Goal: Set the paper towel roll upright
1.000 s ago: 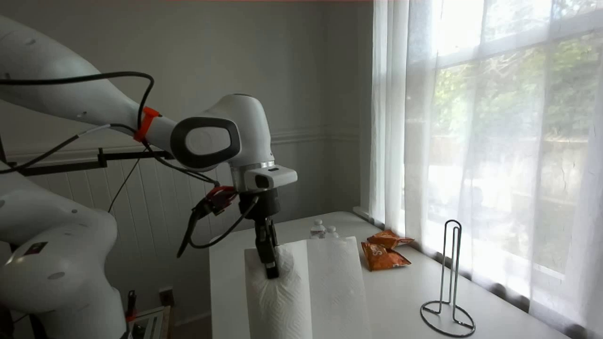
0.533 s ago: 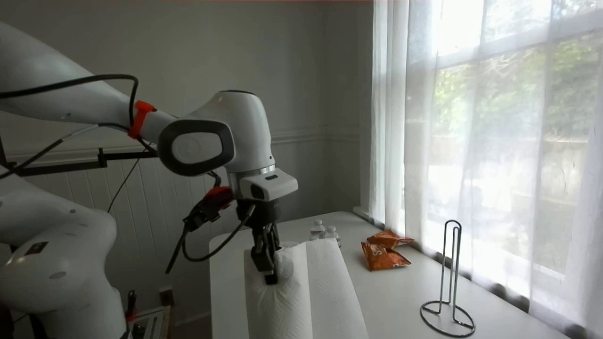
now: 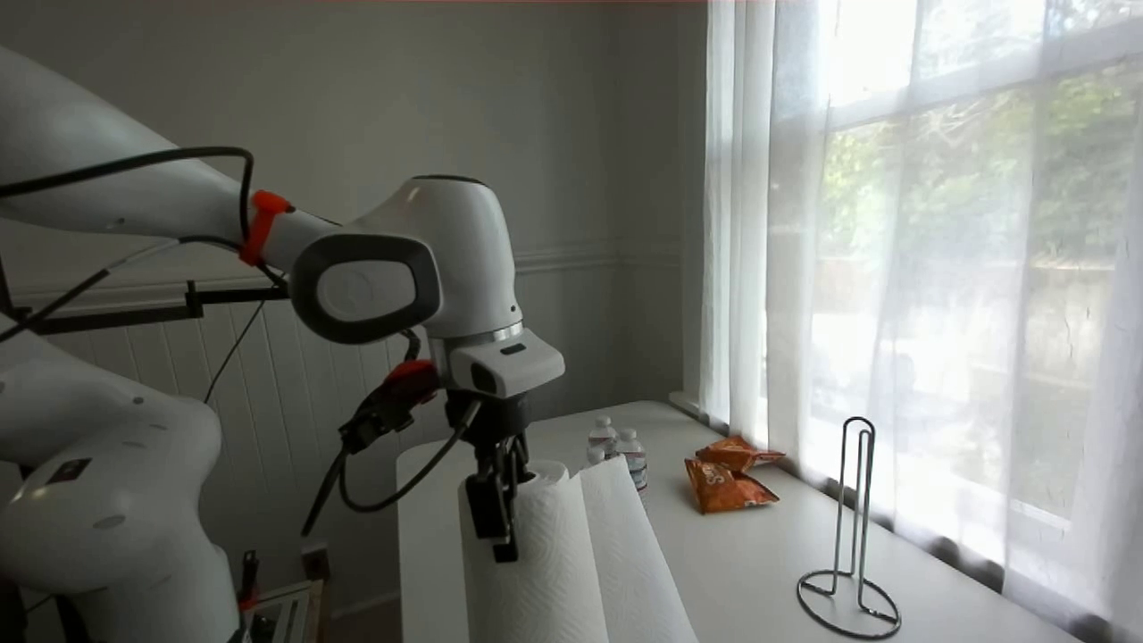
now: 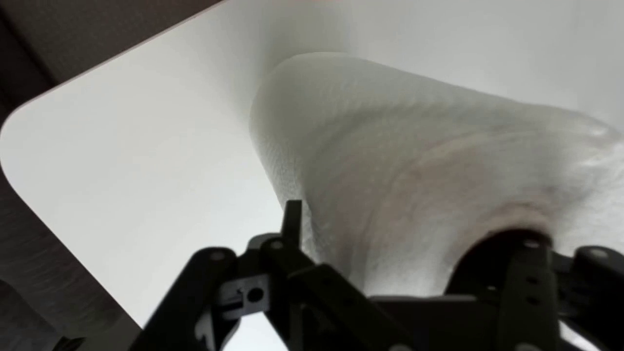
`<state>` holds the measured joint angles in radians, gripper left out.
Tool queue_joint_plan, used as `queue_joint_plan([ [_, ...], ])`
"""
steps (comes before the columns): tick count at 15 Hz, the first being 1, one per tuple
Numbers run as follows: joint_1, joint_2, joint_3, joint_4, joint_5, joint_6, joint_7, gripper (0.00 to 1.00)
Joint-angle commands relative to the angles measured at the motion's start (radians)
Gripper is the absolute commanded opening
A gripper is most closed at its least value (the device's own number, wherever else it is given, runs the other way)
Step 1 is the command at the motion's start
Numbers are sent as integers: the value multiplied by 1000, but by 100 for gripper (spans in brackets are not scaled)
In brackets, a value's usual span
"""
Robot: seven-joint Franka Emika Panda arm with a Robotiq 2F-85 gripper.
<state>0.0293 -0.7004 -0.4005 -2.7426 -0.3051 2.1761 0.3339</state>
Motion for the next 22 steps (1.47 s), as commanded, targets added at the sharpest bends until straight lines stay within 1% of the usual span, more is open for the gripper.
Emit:
queue_joint_plan([
  [1, -7, -32, -16, 0, -5, -12, 5, 100],
  [6, -40, -52, -26, -9, -8, -18, 4, 100],
  [13, -67, -94, -76, -11, 16, 8, 6, 100],
  [16, -80, -129, -73, -12, 5, 0, 12, 100],
  [17, -86, -143, -65, -12, 2, -5, 13, 100],
  [18, -195, -117, 39, -12, 98, 10, -61, 100],
  [19, -104, -161, -41, -6, 18, -11, 10, 100],
  [20, -221, -140, 69, -10, 107, 9, -61, 100],
  [21, -225, -142, 84, 2, 122, 3, -63, 100],
  [22, -244, -151, 112, 5, 135, -1, -64, 100],
])
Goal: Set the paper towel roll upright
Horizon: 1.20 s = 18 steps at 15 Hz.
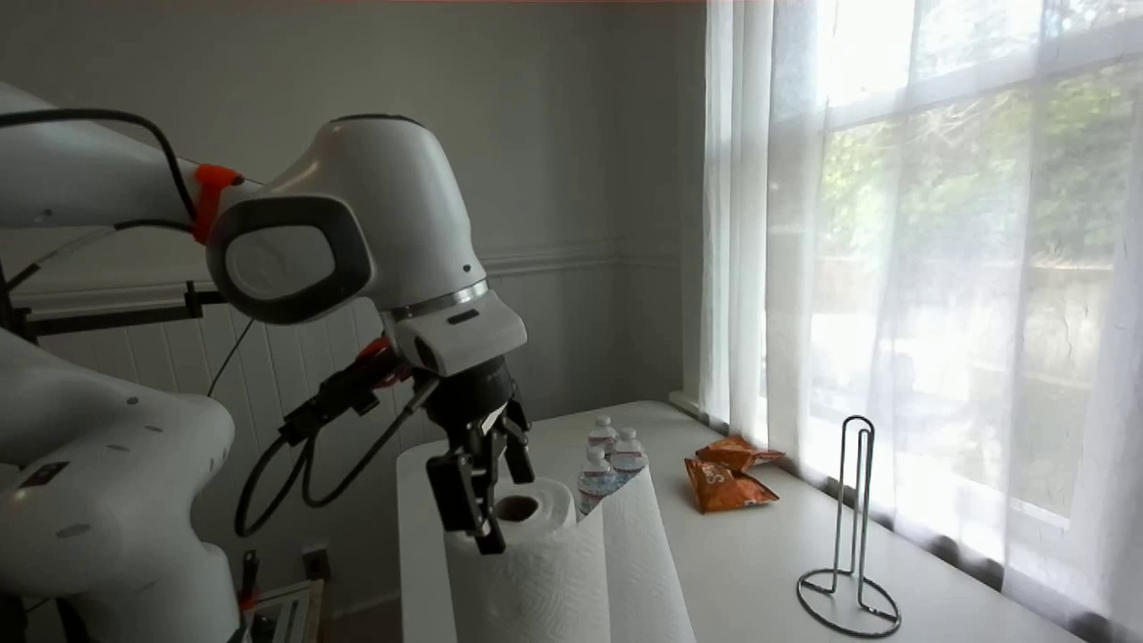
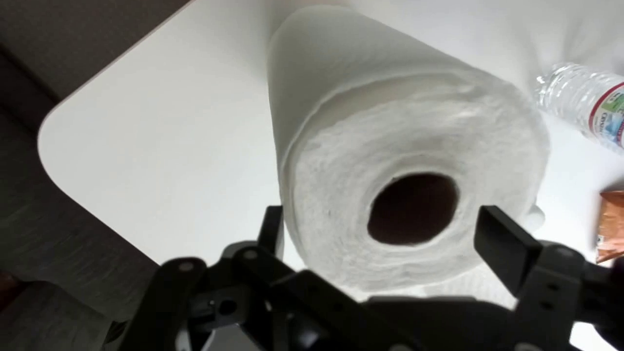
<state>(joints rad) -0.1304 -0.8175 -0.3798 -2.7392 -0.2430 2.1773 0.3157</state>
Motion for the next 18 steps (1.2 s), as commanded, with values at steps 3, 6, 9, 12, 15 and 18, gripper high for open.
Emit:
queue_joint_plan([
  [3, -127, -52, 151, 18, 107, -11, -52, 100],
  [6, -148, -49, 192, 56, 129, -50, -41, 100],
  [9, -174, -35, 229, 108, 128, -110, -13, 100],
  [12, -200, -22, 265, 170, 113, -195, 23, 100],
  [15, -217, -13, 291, 225, 107, -270, 68, 100],
  [18, -221, -12, 307, 258, 102, -309, 95, 100],
])
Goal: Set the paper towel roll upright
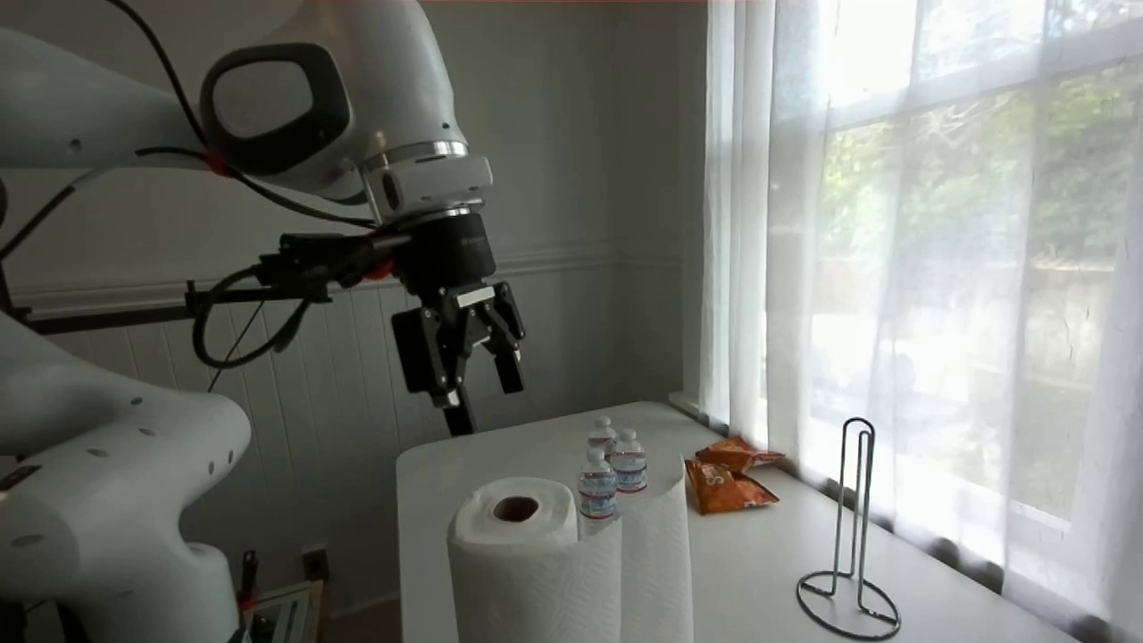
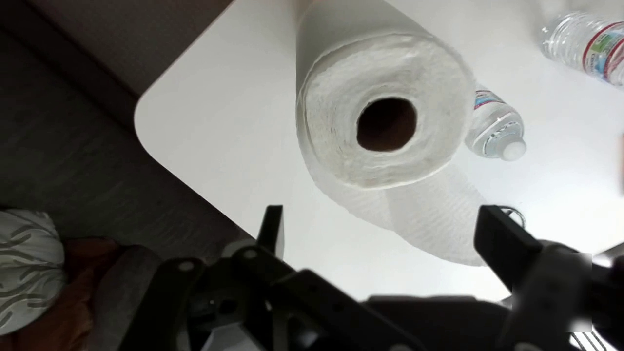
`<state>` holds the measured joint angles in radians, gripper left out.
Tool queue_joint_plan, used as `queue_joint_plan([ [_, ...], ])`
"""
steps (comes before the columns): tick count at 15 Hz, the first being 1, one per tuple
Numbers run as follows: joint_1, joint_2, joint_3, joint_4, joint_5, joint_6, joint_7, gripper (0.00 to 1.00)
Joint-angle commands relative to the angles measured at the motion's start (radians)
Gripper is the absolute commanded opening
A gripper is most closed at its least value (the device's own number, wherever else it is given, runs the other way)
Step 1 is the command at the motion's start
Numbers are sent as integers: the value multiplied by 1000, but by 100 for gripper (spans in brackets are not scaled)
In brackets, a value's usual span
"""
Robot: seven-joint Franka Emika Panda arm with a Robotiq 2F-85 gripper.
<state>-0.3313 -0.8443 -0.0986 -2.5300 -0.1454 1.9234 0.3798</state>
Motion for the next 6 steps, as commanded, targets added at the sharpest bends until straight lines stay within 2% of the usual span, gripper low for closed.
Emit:
queue_joint_plan([
  [1, -7, 3, 10, 14, 4, -16, 5, 100],
  [6, -7, 5, 12, 19, 4, -19, 7, 100],
])
